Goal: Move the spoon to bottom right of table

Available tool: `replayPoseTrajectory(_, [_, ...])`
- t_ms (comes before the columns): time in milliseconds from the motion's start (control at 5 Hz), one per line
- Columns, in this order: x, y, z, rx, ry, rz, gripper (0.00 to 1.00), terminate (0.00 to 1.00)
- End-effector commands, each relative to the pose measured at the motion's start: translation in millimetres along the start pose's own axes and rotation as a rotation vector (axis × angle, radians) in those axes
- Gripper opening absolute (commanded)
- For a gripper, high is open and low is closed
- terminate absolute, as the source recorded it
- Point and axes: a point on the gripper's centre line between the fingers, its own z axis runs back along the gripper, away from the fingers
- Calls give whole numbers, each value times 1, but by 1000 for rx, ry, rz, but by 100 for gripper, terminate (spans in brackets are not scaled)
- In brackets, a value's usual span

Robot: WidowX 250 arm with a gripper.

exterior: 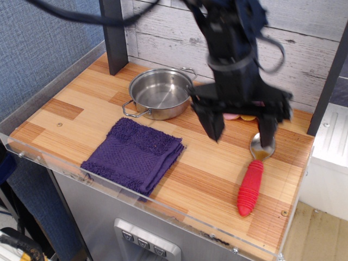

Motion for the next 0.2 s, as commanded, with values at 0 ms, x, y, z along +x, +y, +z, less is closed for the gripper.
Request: replayPoseTrajectory(0, [-4, 15, 43, -41, -70, 1, 100, 100])
